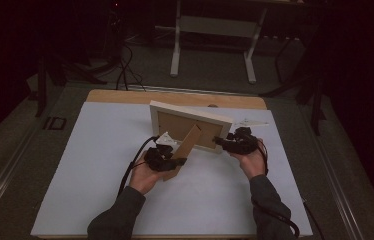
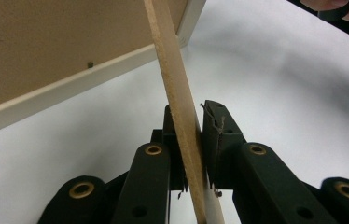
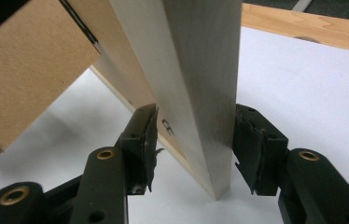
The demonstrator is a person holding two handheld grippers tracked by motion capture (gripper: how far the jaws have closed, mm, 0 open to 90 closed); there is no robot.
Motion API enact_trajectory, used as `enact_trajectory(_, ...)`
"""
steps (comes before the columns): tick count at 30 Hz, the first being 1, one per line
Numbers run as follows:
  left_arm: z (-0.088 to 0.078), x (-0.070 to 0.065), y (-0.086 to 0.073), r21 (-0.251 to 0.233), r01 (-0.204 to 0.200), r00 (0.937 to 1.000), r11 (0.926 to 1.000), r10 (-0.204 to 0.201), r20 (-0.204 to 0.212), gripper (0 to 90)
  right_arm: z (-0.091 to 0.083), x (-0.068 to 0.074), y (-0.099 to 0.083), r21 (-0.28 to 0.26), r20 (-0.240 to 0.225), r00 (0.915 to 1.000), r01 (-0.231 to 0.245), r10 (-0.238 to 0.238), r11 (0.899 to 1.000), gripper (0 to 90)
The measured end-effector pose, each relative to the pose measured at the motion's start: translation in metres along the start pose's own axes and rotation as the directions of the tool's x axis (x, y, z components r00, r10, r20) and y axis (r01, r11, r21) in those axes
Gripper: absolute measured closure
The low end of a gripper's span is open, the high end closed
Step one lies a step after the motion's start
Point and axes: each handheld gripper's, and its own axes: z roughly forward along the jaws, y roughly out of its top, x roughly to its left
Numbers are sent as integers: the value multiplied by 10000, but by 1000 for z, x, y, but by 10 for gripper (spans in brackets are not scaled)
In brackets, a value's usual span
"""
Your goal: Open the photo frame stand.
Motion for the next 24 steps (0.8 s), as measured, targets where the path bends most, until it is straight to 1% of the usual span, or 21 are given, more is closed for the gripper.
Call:
enact_trajectory(4, 1, -1, -3, 2, 43, 10000, 10000, -42, -23, 806, 2, 3, -1, 177, 134, 9996, 245, -247, 9995, 514)
enact_trajectory(7, 2, -3, -6, 19, 16, 10000, 10000, -16, -79, 807, 3, 3, -2, 190, 100, 9993, 367, -369, 9991, 511)
enact_trajectory(13, 3, -6, -10, -36, -1, 9998, 10000, 0, -179, 805, 5, 4, -8, 173, 94, 9992, 381, -382, 9991, 506)
enact_trajectory(16, 3, -7, -12, -132, 5, 9998, 9999, -8, -211, 807, 5, 4, -10, 91, 73, 9994, 334, -335, 9994, 505)
enact_trajectory(18, 3, -8, -13, -142, -27, 9997, 9999, 24, -231, 806, 5, 5, -11, 32, 113, 9992, 387, -387, 9992, 505)
enact_trajectory(20, 3, -9, -14, -168, -78, 9996, 9998, 73, -276, 806, 5, 6, -12, -10, 212, 9985, 514, -514, 9987, 509)
enact_trajectory(22, 3, -10, -15, -186, -106, 9994, 9998, 100, -320, 805, 5, 10, -13, -18, 509, 9953, 826, -824, 9966, 516)
enact_trajectory(24, 4, -10, -16, -204, -117, 9991, 9997, 108, -406, 804, 5, 14, -15, -91, 794, 9921, 986, -975, 9951, 517)
